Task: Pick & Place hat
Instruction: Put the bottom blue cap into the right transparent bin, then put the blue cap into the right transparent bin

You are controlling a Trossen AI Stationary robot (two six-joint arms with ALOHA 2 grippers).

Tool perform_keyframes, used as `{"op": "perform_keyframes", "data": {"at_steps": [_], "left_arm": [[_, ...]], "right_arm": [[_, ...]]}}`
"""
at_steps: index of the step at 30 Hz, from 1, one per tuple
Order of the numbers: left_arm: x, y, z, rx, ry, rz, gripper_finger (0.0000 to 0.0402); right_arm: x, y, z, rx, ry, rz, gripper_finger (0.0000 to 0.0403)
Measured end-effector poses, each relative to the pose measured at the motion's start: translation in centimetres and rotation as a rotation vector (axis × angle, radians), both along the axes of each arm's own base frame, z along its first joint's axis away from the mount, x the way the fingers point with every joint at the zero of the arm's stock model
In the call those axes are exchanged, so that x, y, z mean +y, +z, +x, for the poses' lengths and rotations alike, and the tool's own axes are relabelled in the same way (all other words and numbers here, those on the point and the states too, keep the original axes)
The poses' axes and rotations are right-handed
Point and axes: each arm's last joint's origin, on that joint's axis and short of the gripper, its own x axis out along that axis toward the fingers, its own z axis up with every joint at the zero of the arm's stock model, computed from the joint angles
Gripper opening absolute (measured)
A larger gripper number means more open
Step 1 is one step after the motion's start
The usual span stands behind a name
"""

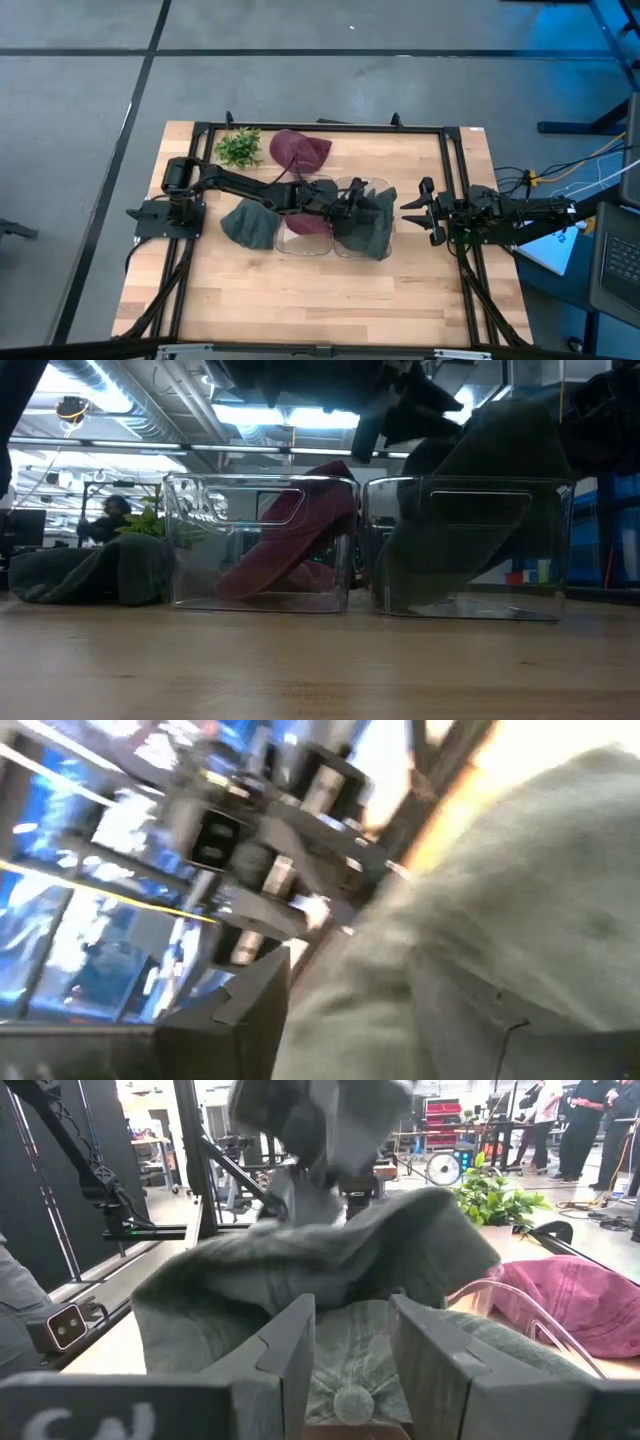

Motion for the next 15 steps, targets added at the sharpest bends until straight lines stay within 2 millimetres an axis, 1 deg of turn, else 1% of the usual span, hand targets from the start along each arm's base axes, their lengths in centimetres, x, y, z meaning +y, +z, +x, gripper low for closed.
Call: {"op": "perform_keyframes", "data": {"at_steps": [4, 7, 12, 15], "left_arm": [[-0.2, 1.3, -0.5, -0.027, 0.040, -0.052, 0.0225], [-0.1, 2.4, -1.1, -0.038, 0.082, -0.081, 0.0237], [0.2, 4.4, -2.5, -0.016, 0.155, -0.127, 0.0241], [0.2, 5.6, -3.6, -0.001, 0.171, -0.177, 0.0242]], "right_arm": [[0.0, 0.0, 0.0, 0.000, 0.000, 0.000, 0.0131], [0.0, 0.0, 0.0, 0.000, 0.000, 0.000, 0.0131], [0.0, 0.0, 0.0, 0.001, 0.000, 0.000, 0.0131], [0.0, 0.0, 0.0, 0.001, 0.000, 0.000, 0.0131]]}}
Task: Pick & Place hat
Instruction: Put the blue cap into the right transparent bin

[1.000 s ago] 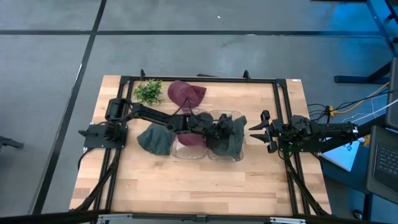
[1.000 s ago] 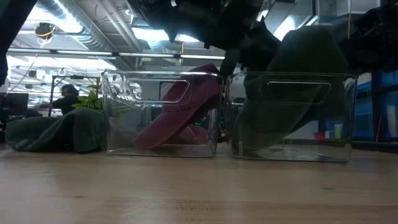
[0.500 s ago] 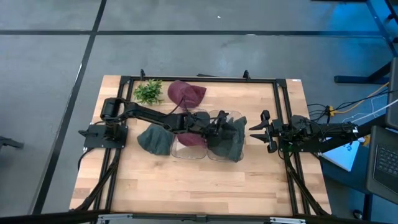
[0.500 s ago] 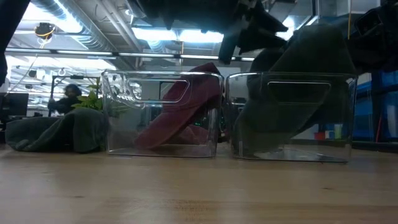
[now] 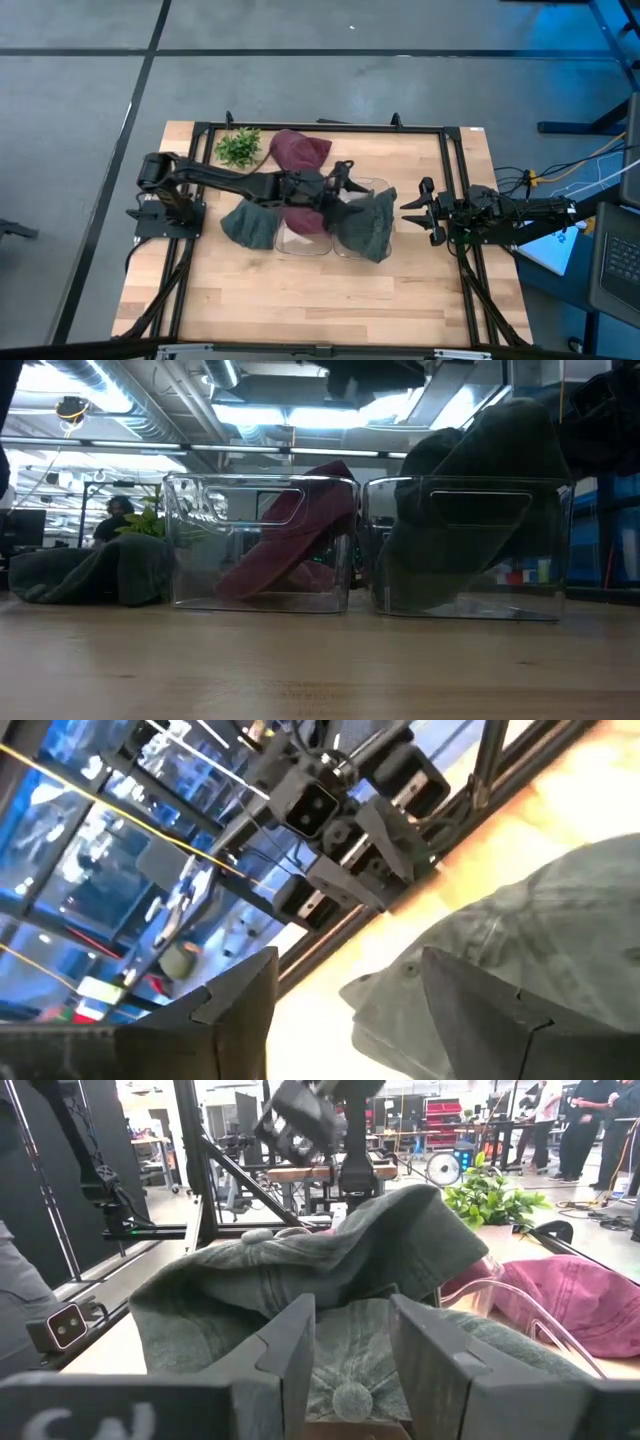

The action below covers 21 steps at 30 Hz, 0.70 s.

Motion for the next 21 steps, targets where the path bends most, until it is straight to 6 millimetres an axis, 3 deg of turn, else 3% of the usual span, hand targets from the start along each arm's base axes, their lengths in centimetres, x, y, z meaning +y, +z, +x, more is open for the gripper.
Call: {"op": "perform_keyframes", "data": {"at_steps": [12, 21], "left_arm": [[-0.9, 3.3, -4.5, 0.115, 0.003, -0.103, 0.0242], [-1.3, 4.2, -9.4, 0.362, 0.040, -0.177, 0.0242]], "right_arm": [[0.0, 0.0, 0.0, 0.000, 0.000, 0.000, 0.0131], [0.0, 0.0, 0.0, 0.000, 0.000, 0.000, 0.0131]]}}
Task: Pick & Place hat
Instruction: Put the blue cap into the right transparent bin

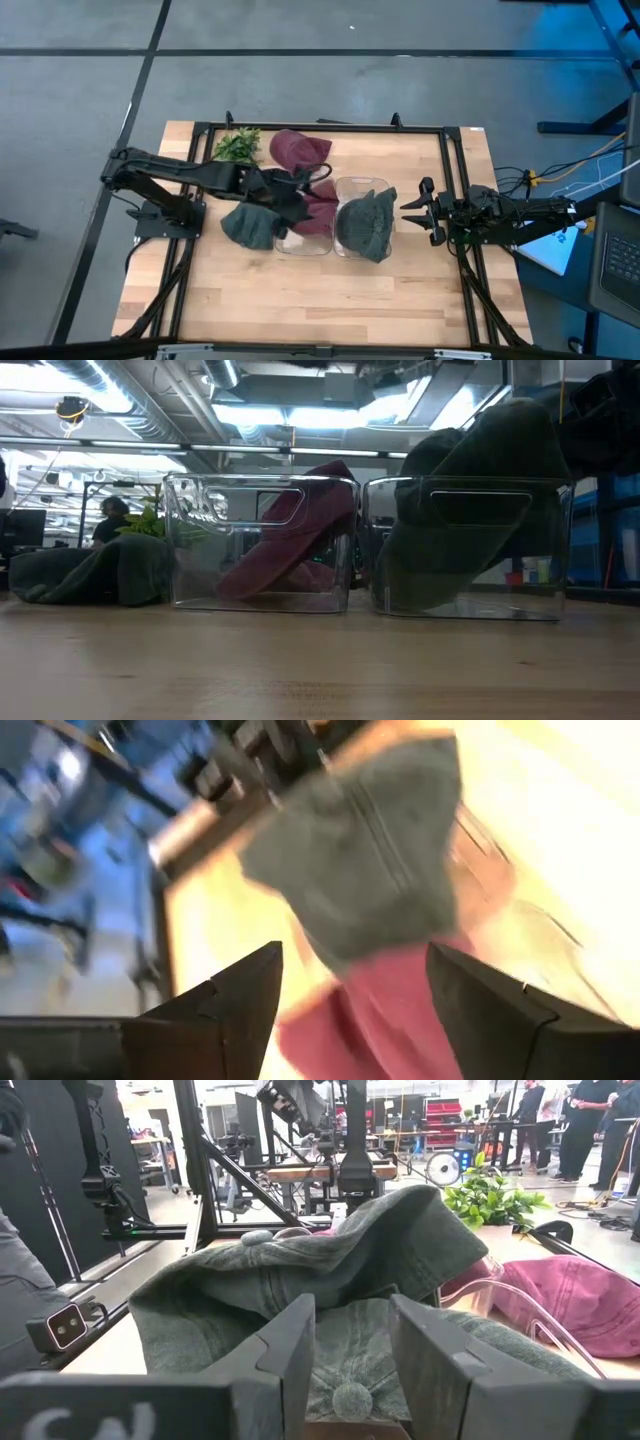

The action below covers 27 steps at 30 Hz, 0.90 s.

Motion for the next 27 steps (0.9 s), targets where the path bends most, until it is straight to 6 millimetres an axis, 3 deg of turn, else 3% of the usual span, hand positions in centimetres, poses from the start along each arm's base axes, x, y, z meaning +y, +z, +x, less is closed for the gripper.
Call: {"op": "perform_keyframes", "data": {"at_steps": [12, 19, 27], "left_arm": [[0.0, -0.4, -6.4, 0.349, 0.403, -0.344, 0.0242], [-1.0, -1.3, -8.6, 0.553, 0.500, -0.318, 0.0242], [-1.7, -5.8, -10.6, 0.693, 0.651, -0.362, 0.0242]], "right_arm": [[0.0, 0.0, 0.0, 0.000, 0.001, 0.000, 0.0131], [0.0, 0.0, 0.0, 0.000, 0.000, 0.000, 0.0131], [0.0, 0.0, 0.0, 0.000, 0.000, 0.000, 0.0131]]}}
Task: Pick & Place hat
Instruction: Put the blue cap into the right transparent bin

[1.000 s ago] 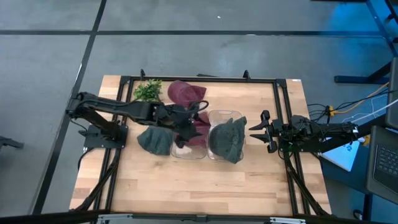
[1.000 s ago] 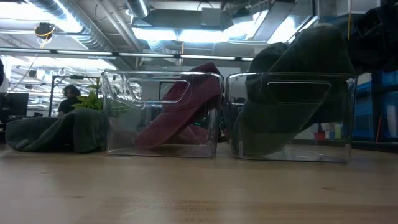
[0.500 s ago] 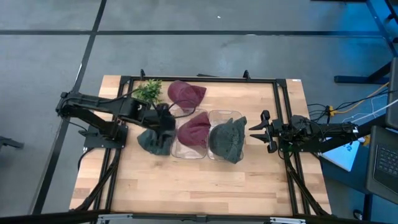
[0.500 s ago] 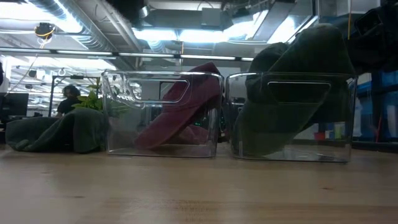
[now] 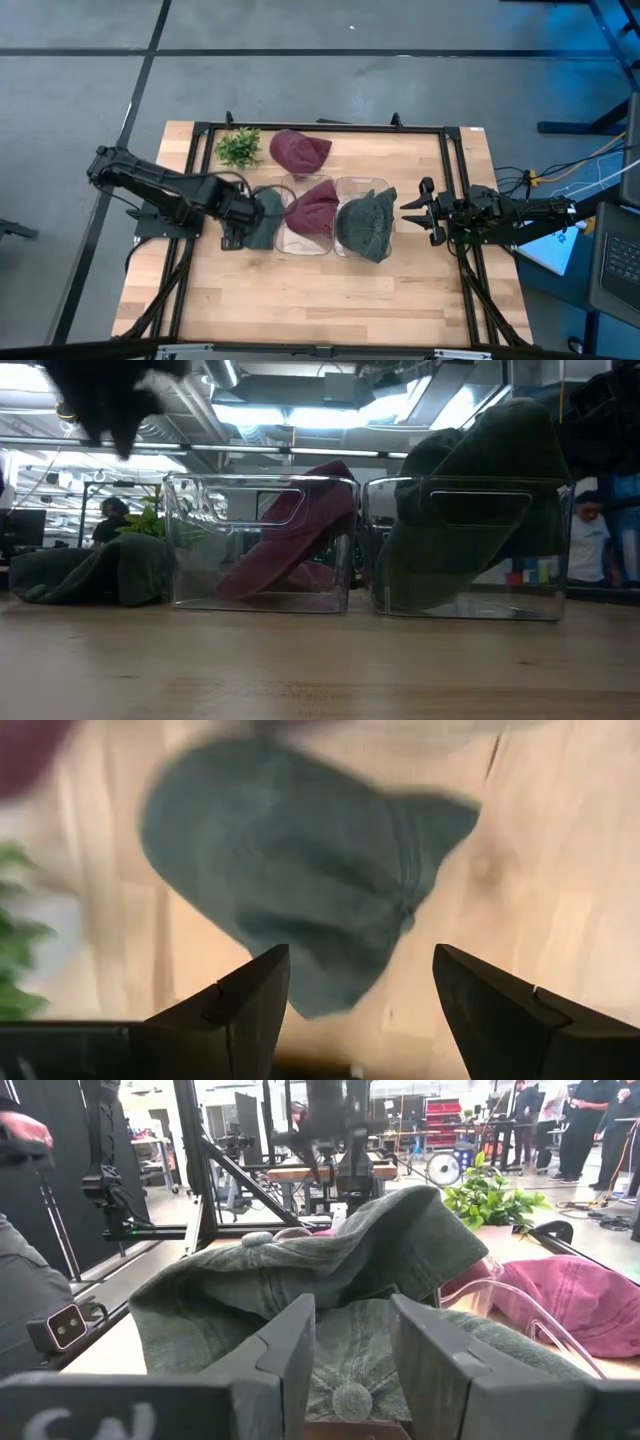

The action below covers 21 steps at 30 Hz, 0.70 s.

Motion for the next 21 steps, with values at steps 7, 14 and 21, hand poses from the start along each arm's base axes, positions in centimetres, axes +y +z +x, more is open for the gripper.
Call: {"op": "perform_keyframes", "data": {"at_steps": [7, 14, 21], "left_arm": [[-1.6, -4.6, -1.4, -0.036, -0.044, -0.023, 0.0242], [-3.1, -8.3, -2.8, -0.071, -0.158, -0.078, 0.0242], [-3.8, -10.6, -3.6, -0.139, -0.225, -0.011, 0.0242]], "right_arm": [[0.0, 0.0, 0.0, 0.000, 0.000, 0.000, 0.0131], [0.0, 0.0, 0.0, 0.000, 0.000, 0.000, 0.0131], [0.0, 0.0, 0.0, 0.000, 0.000, 0.000, 0.0131]]}}
